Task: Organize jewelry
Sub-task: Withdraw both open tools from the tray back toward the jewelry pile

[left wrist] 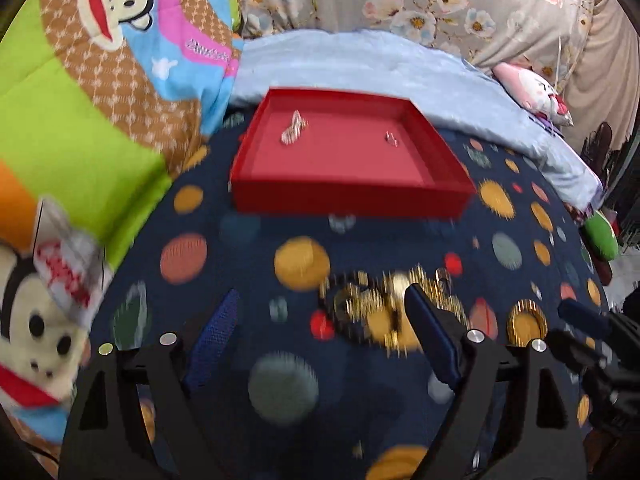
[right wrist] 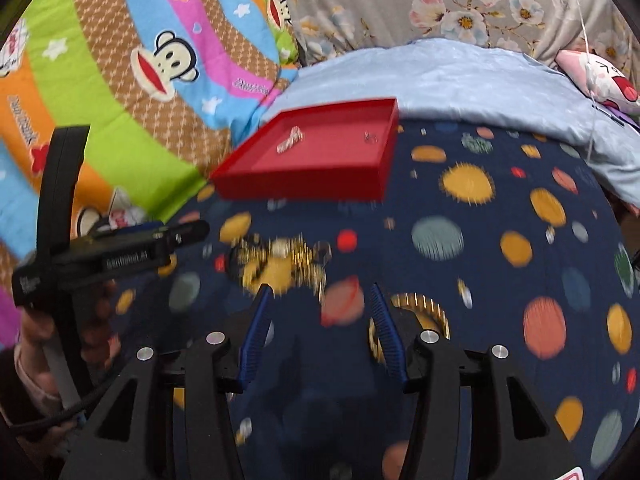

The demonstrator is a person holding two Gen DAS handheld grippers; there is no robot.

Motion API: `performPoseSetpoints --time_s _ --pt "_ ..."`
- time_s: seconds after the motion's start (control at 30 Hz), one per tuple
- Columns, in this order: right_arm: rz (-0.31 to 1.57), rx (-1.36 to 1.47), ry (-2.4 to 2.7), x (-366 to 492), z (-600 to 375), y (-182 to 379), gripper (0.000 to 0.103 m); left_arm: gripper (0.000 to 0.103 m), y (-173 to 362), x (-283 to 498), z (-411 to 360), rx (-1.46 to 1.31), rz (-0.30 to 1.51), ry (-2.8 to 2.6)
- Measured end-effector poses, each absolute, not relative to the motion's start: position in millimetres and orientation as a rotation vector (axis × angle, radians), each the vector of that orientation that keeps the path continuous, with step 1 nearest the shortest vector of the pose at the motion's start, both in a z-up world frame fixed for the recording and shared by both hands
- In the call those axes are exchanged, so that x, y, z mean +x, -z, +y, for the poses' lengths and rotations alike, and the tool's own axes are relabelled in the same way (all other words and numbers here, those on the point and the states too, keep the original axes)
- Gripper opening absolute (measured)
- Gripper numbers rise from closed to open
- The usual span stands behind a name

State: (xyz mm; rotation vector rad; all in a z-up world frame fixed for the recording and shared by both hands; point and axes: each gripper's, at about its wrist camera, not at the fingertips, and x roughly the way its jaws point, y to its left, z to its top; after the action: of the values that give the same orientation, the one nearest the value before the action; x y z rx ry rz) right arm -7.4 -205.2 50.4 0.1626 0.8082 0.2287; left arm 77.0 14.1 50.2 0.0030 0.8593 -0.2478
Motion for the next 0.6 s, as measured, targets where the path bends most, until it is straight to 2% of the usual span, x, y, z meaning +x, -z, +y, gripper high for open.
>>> performPoseSetpoints --time_s 0.13,0.3,0.47,0.6 --pt "0.853 0.194 -0.208 -45.9 -214.4 -34.6 0.056 0.082 -34.0 45.0 7.8 0.011 0.914 0.296" --pt "0.886 0.218 -0.147 -73.9 -231.4 -18.5 0.056 0.082 -13.9 14.3 -11.9 0.032 0.965 0.341" --pt "0.877 0.237 -0.100 -75.8 -245.6 -14.3 0.057 0.082 -1.4 -2.7 -25.4 0.067 0.978 0.334" --pt "0.870 0.221 -0.061 -57.8 -248.7 -14.4 0.064 0.082 1.2 -6.2 -21.9 0.059 0.973 0.303"
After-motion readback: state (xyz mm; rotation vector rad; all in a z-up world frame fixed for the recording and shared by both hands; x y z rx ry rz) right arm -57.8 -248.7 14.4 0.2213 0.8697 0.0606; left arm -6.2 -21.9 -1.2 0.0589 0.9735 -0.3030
